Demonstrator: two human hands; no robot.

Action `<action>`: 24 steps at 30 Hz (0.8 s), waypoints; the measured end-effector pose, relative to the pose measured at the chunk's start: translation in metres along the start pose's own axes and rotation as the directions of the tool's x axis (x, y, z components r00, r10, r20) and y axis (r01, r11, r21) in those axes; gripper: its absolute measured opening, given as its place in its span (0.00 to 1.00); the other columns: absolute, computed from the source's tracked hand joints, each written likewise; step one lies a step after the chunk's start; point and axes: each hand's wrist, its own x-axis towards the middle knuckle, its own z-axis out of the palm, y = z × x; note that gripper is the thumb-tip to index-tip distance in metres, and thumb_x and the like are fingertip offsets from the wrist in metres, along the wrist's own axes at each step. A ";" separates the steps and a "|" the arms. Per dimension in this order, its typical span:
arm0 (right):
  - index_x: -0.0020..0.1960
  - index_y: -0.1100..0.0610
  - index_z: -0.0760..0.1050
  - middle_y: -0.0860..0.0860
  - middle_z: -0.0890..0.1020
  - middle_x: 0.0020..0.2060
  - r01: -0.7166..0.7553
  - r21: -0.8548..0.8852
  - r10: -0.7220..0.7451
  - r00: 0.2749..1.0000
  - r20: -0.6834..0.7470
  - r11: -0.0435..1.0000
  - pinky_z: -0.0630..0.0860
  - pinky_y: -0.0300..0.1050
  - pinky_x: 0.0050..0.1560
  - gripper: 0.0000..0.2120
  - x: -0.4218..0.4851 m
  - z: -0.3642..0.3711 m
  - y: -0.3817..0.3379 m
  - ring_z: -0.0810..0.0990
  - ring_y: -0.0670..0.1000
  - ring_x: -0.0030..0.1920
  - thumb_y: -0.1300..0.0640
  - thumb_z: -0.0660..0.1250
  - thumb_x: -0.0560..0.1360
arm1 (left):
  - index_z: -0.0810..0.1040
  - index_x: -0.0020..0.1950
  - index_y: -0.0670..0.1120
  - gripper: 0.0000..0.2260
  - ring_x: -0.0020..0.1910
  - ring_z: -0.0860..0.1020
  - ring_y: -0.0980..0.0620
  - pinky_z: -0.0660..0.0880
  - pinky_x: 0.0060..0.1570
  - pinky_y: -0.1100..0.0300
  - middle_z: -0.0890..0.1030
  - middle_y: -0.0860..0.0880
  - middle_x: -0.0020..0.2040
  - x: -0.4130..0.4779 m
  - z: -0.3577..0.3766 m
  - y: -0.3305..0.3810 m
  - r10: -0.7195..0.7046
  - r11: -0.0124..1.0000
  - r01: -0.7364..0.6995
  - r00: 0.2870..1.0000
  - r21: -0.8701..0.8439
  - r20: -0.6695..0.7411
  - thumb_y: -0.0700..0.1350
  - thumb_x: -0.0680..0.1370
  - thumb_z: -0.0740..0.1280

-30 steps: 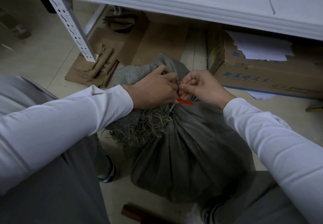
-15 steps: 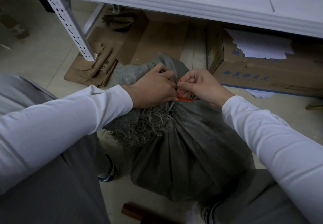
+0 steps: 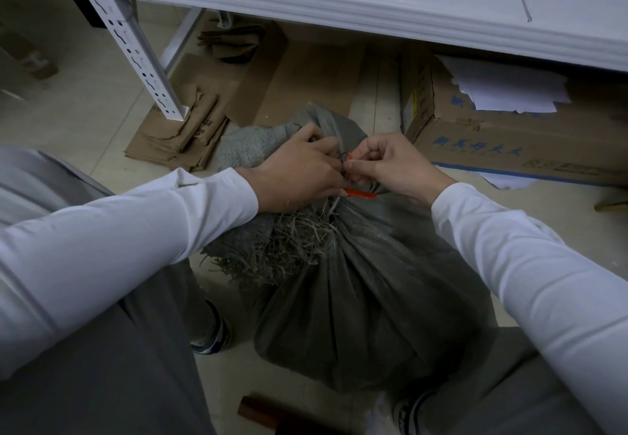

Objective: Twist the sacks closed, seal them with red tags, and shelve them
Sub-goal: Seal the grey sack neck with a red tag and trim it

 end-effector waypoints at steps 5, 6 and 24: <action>0.41 0.58 0.79 0.54 0.83 0.34 -0.010 -0.008 0.010 1.000 -0.006 1.000 0.79 0.40 0.39 0.04 0.002 -0.001 0.003 0.81 0.46 0.32 0.63 0.71 0.74 | 0.82 0.42 0.53 0.16 0.42 0.74 0.48 0.61 0.46 0.52 0.81 0.56 0.36 0.000 0.000 -0.001 -0.004 1.000 0.003 1.000 -0.031 -0.028 0.56 0.77 0.56; 0.41 0.58 0.79 0.55 0.83 0.34 -0.014 -0.004 0.014 1.000 -0.003 1.000 0.79 0.41 0.39 0.04 0.002 0.000 0.004 0.81 0.47 0.32 0.63 0.71 0.74 | 0.82 0.42 0.53 0.17 0.43 0.74 0.48 0.61 0.46 0.53 0.81 0.56 0.37 0.000 0.000 -0.001 -0.006 0.999 0.005 1.000 -0.038 -0.027 0.56 0.77 0.56; 0.39 0.61 0.77 0.54 0.81 0.31 -0.090 0.110 0.092 0.996 -0.006 0.990 0.76 0.33 0.31 0.06 -0.004 0.008 0.002 0.79 0.42 0.27 0.66 0.71 0.74 | 0.81 0.52 0.57 0.23 0.50 0.70 0.52 0.59 0.52 0.52 0.82 0.57 0.46 0.002 -0.002 -0.006 -0.111 0.989 0.129 0.968 -0.069 0.225 0.62 0.78 0.47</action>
